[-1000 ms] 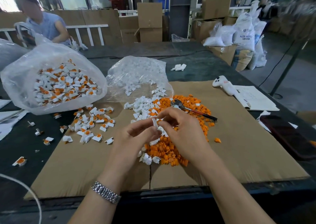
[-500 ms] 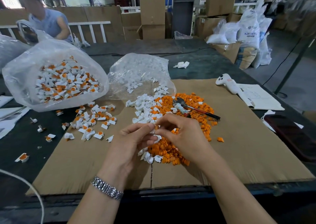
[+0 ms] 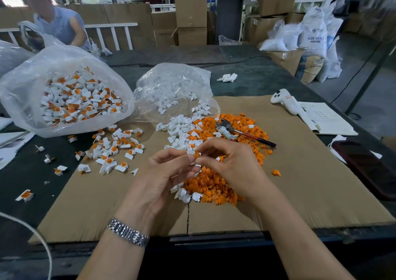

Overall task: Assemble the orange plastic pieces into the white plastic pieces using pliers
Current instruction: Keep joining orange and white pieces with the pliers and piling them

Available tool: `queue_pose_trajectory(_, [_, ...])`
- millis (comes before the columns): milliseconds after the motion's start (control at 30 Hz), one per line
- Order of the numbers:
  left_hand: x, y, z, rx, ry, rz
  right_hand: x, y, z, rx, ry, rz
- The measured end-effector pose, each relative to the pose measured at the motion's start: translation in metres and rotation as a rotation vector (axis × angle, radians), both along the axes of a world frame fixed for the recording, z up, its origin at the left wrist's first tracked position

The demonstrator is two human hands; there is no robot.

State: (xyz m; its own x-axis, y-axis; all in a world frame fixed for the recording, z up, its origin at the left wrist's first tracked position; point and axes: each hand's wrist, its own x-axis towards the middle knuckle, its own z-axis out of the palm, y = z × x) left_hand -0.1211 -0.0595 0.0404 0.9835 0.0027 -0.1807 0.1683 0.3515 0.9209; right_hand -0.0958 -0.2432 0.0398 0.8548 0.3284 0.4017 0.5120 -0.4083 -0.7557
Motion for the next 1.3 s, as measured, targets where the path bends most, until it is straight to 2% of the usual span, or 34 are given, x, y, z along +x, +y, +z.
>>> queue_pose_trajectory(433, [0.011,0.0,-0.007,0.114,0.021,0.03,0.009,-0.001,-0.002,-0.039,0.085,0.031])
queue_pose_trajectory(500, [0.013,-0.002,-0.007,0.091,0.035,0.046,0.02,-0.005,-0.002,-0.056,0.099,-0.046])
queue_pose_trajectory(533, [0.014,-0.002,-0.007,0.086,0.043,0.056,0.03,-0.009,-0.002,-0.114,0.081,-0.15])
queue_pose_trajectory(600, [0.015,-0.003,-0.007,0.089,0.048,0.072,0.051,-0.021,-0.003,-0.365,0.054,-0.408])
queue_pose_trajectory(667, [0.016,-0.004,-0.006,0.076,0.044,0.091,0.07,-0.033,-0.005,-0.636,0.145,-0.562])
queue_pose_trajectory(767, [0.018,-0.005,-0.006,0.021,0.05,0.128,0.088,-0.039,-0.01,-0.829,0.293,-0.559])
queue_pose_trajectory(933, [0.02,-0.006,-0.006,-0.003,0.059,0.139,0.097,-0.035,-0.001,-0.898,0.286,-0.483])
queue_pose_trajectory(1167, [0.022,-0.007,-0.001,-0.074,0.051,0.165,0.092,-0.033,0.017,-0.773,0.232,-0.452])
queue_pose_trajectory(1300, [0.022,-0.007,0.002,-0.109,0.02,0.185,0.075,-0.034,0.041,-0.451,0.247,-0.362])
